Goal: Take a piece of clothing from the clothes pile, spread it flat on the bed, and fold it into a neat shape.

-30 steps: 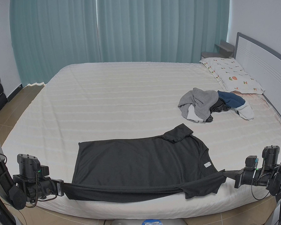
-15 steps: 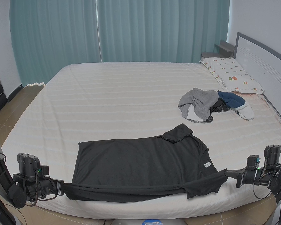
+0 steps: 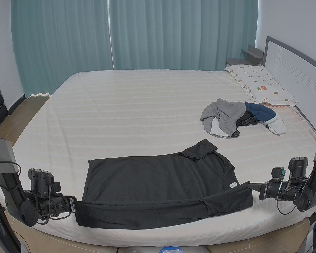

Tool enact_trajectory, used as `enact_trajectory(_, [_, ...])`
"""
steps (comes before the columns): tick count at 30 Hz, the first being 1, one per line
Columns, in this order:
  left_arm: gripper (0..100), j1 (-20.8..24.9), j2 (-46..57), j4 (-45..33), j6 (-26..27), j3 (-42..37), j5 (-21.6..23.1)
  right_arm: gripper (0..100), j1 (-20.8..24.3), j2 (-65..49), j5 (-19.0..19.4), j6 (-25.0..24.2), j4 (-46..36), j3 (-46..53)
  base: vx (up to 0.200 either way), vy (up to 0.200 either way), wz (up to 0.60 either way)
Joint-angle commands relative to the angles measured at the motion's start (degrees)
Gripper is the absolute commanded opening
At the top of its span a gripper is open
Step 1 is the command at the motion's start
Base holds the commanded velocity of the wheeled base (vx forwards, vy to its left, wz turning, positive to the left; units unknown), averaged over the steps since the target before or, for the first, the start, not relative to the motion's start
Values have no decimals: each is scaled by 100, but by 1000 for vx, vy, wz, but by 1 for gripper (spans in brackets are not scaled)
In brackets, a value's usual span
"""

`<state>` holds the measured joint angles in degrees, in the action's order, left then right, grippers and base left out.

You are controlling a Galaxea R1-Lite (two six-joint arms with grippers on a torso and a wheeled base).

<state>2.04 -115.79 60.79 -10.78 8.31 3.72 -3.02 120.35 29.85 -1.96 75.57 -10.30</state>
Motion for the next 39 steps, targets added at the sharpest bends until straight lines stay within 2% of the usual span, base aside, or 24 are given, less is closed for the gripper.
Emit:
enact_trajectory(1, [0,-1,-665,293,-214,232,-29,0,100,437,-147,-173,10,-341,0,0,0])
enact_trajectory(11, [0,25,-1526,1145,-416,381,-29,0,153,1263,-217,-551,722,-649,0,0,0])
enact_trajectory(15, [0,34,-1816,1374,-416,408,-55,0,250,1615,-568,-560,907,-842,0,0,0])
enact_trajectory(24, [0,34,-2088,1400,-601,680,-91,0,434,2010,-762,-700,1056,-1176,0,0,0])
enact_trajectory(27, [0,34,-2150,1400,-645,777,-99,0,487,2177,-1026,-718,1188,-1273,0,0,0])
enact_trajectory(32, [0,43,-2150,1400,-759,803,-99,0,522,2265,-1078,-735,1382,-1281,0,0,0])
enact_trajectory(39, [0,43,-2194,1400,-768,856,-99,0,592,2265,-1210,-999,1399,-1369,0,0,0])
